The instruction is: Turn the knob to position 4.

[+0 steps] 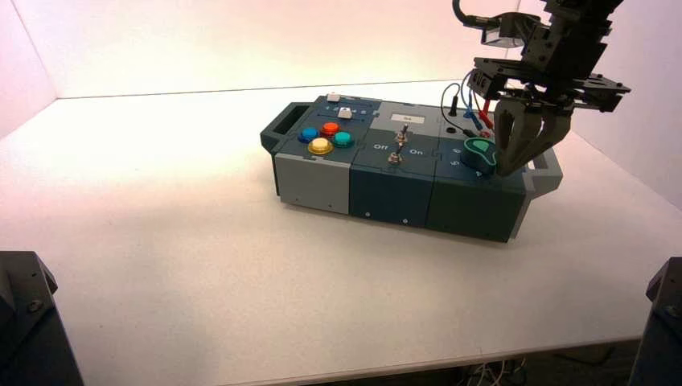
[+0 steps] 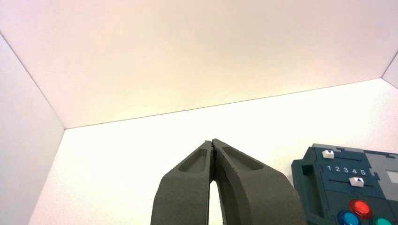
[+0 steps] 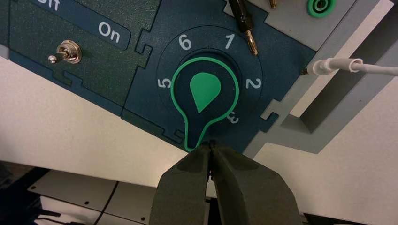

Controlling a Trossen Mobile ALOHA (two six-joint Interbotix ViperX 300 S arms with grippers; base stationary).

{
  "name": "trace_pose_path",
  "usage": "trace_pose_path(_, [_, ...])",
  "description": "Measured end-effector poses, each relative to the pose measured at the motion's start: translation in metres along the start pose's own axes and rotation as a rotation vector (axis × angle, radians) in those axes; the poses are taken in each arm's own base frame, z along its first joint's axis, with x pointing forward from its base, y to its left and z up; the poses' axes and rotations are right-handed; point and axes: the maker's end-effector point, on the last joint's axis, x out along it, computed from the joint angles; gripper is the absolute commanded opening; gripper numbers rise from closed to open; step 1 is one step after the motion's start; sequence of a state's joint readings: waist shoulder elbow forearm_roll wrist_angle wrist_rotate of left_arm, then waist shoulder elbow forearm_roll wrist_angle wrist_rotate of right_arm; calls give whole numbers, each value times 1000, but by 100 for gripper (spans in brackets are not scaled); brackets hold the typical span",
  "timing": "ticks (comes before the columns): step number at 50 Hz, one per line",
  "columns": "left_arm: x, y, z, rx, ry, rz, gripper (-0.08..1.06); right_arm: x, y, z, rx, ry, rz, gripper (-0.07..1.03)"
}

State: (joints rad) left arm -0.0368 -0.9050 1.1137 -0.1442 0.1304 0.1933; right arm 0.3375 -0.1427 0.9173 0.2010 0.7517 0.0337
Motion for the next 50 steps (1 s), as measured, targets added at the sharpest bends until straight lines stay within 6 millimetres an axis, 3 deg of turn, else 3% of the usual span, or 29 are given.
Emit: trace_pose_path(50, [0,0,1,-2,-3,1,-3,1,13,-3,-11,10,25,-2])
